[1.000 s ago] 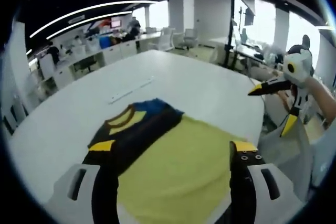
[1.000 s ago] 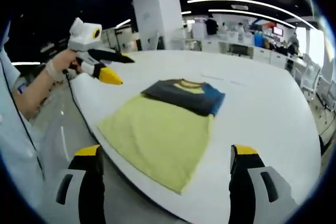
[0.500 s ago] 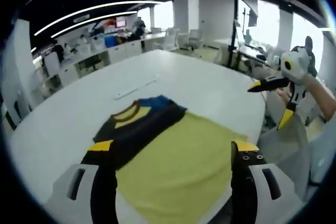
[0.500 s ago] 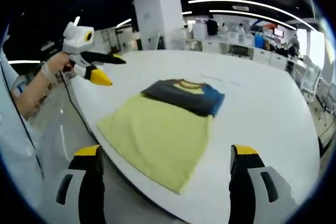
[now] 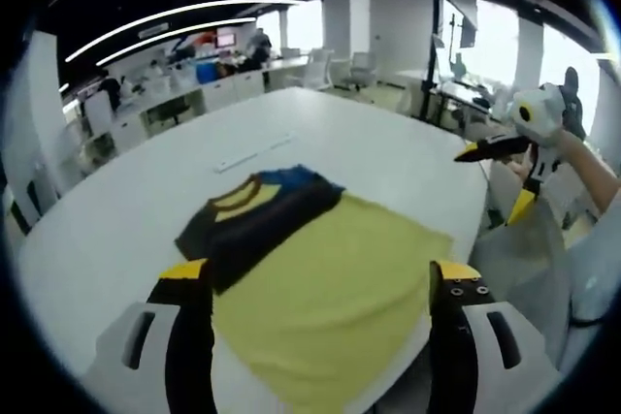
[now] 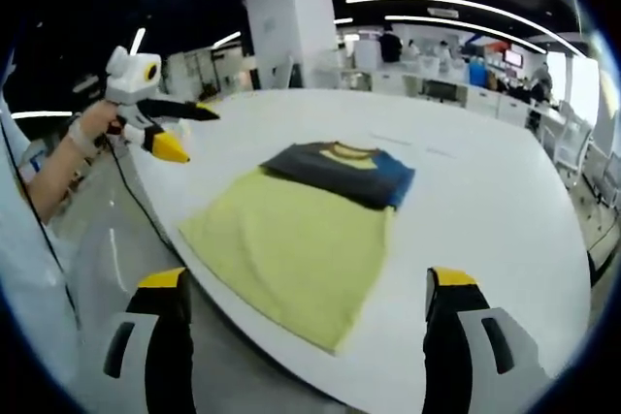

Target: Fold the garment on the visible template until the final outline fits inside the template.

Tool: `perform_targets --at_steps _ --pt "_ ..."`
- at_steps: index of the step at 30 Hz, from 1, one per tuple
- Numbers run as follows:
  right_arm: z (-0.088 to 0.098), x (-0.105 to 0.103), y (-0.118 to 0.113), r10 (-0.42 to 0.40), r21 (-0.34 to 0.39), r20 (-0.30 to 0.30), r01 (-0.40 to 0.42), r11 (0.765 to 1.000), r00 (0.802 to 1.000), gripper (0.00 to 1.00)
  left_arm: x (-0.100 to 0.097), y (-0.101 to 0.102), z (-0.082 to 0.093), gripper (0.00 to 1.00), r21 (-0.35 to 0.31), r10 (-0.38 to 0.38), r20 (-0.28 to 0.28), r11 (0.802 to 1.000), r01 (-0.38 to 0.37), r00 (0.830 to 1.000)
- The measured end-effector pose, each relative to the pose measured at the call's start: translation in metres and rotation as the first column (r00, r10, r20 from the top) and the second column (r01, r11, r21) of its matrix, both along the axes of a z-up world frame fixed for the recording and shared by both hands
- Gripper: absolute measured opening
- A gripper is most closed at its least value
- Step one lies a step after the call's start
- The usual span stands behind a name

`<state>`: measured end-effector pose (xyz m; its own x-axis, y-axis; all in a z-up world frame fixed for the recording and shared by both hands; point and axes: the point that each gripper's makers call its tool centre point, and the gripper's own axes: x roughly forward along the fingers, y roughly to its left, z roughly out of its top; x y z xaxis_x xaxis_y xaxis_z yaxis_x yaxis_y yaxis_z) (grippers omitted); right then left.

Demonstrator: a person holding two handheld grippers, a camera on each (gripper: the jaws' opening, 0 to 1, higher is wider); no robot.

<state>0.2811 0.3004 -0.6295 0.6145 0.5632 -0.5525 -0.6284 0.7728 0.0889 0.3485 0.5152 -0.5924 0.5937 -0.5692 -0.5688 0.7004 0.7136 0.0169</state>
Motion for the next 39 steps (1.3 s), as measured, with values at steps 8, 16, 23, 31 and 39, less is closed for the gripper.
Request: perform_targets --at_steps 8,16,23,31,39 --pt "-0.004 -0.004 -0.002 -0.007 -0.003 -0.01 0.007 1.0 1.0 1.0 -0.01 0.007 -0.003 0.9 -0.006 0.007 -0.003 1.0 -0.007 1.0" --pt "-0.008 -0.008 -0.001 -0.005 -0.005 -0.018 0.005 1.0 1.0 1.0 -0.018 0.014 -0.01 0.91 -0.001 0.015 -0.024 1.0 -0.015 1.0" --pt "-0.016 -0.011 -0.003 -0.008 -0.011 -0.04 0.007 1.0 0.999 1.0 -0.021 0.025 -0.023 0.91 0.004 0.039 -0.037 0.999 -0.038 0.999" --pt "-0.024 -0.012 -0.003 -0.009 -0.013 -0.054 0.008 1.0 0.998 1.0 -0.029 0.032 -0.037 0.91 -0.006 0.068 -0.078 0.998 -0.069 0.995" --pt "-0.035 -0.016 -0.006 -0.024 -0.007 -0.079 0.024 1.0 0.997 1.0 -0.038 0.051 -0.055 0.89 0.02 0.123 -0.104 0.992 -0.122 0.987"
